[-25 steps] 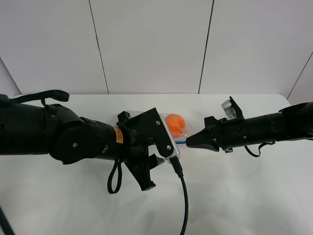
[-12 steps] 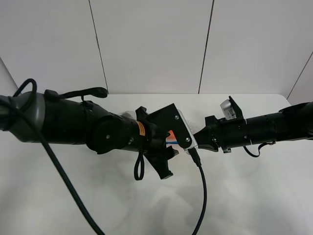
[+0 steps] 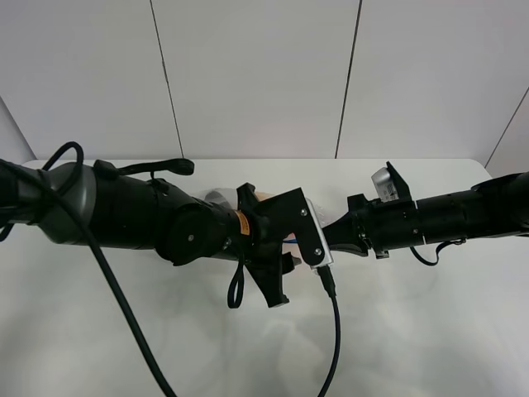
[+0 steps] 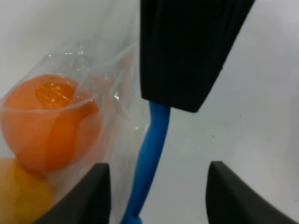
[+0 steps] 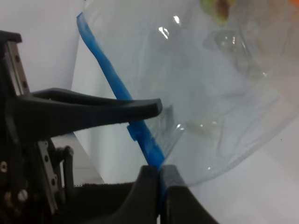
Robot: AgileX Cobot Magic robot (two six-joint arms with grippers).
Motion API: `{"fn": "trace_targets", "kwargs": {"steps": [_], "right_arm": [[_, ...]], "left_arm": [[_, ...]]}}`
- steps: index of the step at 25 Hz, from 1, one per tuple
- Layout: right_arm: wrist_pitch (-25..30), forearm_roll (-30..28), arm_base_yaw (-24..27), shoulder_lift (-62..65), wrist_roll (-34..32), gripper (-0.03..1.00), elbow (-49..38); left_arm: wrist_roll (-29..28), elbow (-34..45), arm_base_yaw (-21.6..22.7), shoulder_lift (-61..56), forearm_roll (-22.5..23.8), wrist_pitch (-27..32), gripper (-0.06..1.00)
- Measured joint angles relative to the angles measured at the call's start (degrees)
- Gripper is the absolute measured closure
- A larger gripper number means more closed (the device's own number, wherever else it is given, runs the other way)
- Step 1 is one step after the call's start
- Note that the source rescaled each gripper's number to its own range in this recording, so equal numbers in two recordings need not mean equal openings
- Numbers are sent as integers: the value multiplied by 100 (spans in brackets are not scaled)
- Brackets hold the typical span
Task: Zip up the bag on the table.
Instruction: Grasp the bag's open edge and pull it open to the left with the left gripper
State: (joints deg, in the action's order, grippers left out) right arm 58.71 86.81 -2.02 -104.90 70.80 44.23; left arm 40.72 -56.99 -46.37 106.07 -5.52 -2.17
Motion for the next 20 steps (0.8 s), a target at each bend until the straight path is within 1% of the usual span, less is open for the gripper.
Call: {"fn": "trace_targets", "kwargs": {"steps": [4,6,9,11,17,20], "right_arm": [[5,0,0,0,0,97,0],[5,0,0,0,0,97,0],[5,0,0,0,0,97,0],[5,0,0,0,0,97,0],[5,34,0,0,0,97,0],[5,47,0,0,0,97,0]], "left_arm": [[129,0,5,0,5,-15,42],[174,0,23,0,5,-15,51],[337,-4,100,0,5,-9,70],[419,-4,176,0,5,44,78],[450,-4,387,0,5,217,92],[455,-4,402,0,5,217,94]]}}
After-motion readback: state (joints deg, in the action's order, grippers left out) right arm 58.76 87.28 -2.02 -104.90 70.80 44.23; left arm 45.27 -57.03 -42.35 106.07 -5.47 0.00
